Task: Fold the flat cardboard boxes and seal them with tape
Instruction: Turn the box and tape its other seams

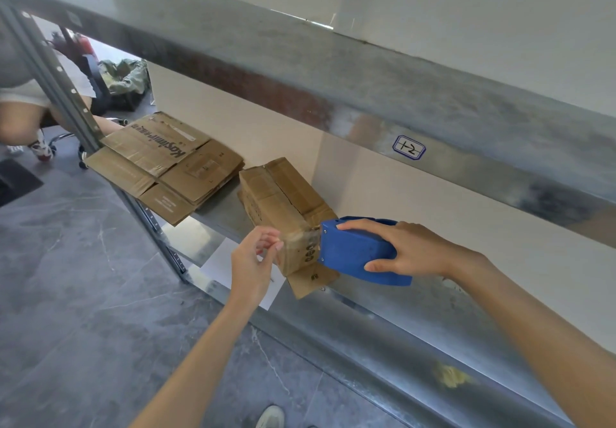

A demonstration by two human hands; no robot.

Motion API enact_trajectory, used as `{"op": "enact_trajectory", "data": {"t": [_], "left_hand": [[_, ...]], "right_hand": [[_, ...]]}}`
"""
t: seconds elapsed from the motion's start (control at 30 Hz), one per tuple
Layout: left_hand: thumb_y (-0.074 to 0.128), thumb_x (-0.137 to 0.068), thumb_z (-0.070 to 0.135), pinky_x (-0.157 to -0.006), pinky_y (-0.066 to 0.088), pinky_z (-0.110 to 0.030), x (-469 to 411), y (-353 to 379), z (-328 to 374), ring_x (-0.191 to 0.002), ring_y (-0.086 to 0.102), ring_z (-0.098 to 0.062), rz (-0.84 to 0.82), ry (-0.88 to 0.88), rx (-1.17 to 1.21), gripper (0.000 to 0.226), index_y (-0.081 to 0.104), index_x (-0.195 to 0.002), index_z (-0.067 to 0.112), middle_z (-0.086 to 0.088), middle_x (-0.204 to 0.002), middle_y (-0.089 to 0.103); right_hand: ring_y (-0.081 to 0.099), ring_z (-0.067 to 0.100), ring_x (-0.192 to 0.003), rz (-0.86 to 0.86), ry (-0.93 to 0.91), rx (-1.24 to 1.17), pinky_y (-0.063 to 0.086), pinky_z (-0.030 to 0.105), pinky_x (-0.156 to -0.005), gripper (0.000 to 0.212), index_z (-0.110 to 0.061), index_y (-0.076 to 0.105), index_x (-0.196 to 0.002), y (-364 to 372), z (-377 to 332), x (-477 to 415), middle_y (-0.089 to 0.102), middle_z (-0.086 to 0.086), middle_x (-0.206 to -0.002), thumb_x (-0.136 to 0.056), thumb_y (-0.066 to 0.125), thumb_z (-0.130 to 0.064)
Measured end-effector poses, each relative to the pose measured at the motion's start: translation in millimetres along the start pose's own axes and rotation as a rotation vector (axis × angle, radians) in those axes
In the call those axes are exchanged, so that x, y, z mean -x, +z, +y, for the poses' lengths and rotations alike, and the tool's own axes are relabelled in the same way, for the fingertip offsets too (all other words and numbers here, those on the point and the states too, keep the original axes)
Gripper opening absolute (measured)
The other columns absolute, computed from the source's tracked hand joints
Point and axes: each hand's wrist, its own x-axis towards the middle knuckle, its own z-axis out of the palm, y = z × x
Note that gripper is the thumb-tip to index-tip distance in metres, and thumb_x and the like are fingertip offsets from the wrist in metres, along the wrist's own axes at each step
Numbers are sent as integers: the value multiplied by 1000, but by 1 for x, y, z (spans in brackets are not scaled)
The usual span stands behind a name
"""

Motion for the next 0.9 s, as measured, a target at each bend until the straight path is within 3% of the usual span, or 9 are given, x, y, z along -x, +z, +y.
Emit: {"op": "enact_trajectory", "data": {"t": [0.13,0.2,0.27,0.4,0.5,0.67,0.73,0.8,0.9], "left_hand": [[65,-93,5,-73,44,-8,-3,-1,-8,-77,61,-4,-82,-6,37,43,59,-129,28,5,-85,66],[62,-94,4,-73,44,-8,-7,-2,-10,-77,60,-5,-128,16,22,46,57,-134,25,4,-86,65],[60,-95,4,-75,43,-8,-11,-2,-12,-79,60,-5,-168,29,-14,41,60,-131,25,5,-86,63],[60,-97,10,-70,42,-7,-18,-6,-14,-73,60,-1,-255,6,-38,33,60,-127,24,7,-82,62],[61,-96,12,-71,41,-5,-26,-10,-14,-75,62,-4,-317,8,-46,31,58,-121,31,2,-81,66],[68,-93,17,-77,39,-5,-39,-16,-13,-80,62,-5,-385,57,-106,36,54,-108,47,0,-82,69],[70,-91,21,-82,42,-12,-42,-17,-14,-83,62,-5,-398,86,-133,36,54,-106,50,6,-82,69],[72,-89,27,-90,45,-29,-46,-18,-18,-85,63,-5,-395,105,-182,32,56,-108,47,11,-79,68],[75,-85,35,-97,39,-42,-48,-20,-27,-82,61,-8,-369,187,-348,37,54,-113,47,12,-73,60]], "right_hand": [[54,-1,-67,-7,12,9,42,24,-60,72,-74,17,-135,-1,-2,-1,53,-35,-88,-89,63,-42],[53,-8,-71,-12,11,16,41,24,-59,72,-72,17,-136,-2,-3,-1,48,-45,-91,-90,63,-42],[52,-10,-72,-9,17,24,39,23,-58,71,-71,17,-137,-4,-5,0,46,-48,-89,-90,62,-42],[53,2,-66,4,25,27,40,23,-59,72,-74,16,-135,-6,-4,0,53,-28,-84,-90,63,-42],[53,-4,-69,8,28,32,37,21,-58,73,-75,15,-134,-6,-6,-1,52,-36,-84,-90,63,-42],[49,1,-67,29,53,53,35,19,-60,75,-78,11,-132,-4,-5,-1,50,-29,-88,-90,63,-44],[47,0,-66,33,63,62,32,17,-60,75,-78,11,-133,-4,-6,-1,47,-31,-85,-90,62,-45],[46,-1,-66,34,69,77,30,16,-59,74,-77,11,-134,-3,-6,0,46,-32,-82,-90,62,-45],[44,-1,-65,31,80,93,30,16,-59,74,-76,12,-134,-3,-7,0,48,-37,-78,-90,62,-44]]}}
